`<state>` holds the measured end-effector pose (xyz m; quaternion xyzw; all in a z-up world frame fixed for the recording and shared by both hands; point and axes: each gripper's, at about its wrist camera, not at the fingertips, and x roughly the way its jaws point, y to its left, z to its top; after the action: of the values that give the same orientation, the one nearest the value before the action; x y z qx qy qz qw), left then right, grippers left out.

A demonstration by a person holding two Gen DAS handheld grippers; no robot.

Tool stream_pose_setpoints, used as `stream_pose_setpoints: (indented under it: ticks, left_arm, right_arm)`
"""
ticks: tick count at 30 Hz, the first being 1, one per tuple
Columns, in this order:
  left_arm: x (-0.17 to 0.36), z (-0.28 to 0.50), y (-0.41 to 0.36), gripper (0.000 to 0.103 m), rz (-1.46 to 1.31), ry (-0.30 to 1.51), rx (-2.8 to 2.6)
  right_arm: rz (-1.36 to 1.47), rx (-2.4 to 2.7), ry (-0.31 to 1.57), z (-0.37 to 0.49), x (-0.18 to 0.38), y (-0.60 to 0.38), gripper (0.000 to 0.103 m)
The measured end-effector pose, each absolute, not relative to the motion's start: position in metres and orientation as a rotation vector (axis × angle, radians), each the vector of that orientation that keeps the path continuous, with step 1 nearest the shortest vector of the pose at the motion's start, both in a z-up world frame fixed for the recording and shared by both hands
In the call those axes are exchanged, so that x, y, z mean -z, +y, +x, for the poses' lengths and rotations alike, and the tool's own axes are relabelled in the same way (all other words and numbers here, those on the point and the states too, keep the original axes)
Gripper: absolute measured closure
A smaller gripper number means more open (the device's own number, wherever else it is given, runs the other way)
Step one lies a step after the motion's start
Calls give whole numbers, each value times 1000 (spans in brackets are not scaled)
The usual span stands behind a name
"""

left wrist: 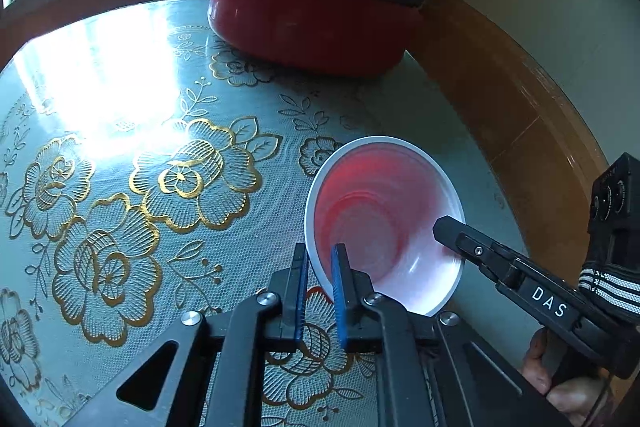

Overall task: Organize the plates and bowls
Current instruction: 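Move the left tool to the red plastic bowl and grasp its rim, then lift and carry the red bowl over the steel bowl with the left tool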

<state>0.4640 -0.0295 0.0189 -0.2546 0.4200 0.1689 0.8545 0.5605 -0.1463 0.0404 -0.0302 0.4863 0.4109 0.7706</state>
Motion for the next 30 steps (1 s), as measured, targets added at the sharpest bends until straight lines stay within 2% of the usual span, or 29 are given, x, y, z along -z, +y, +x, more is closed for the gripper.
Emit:
stream_pose_setpoints:
  ticks: [30]
  left_arm:
    - [-48,380,-115,92,-303,807,-321]
  right_arm:
    - [17,-913,1102,506,-40,-210,93]
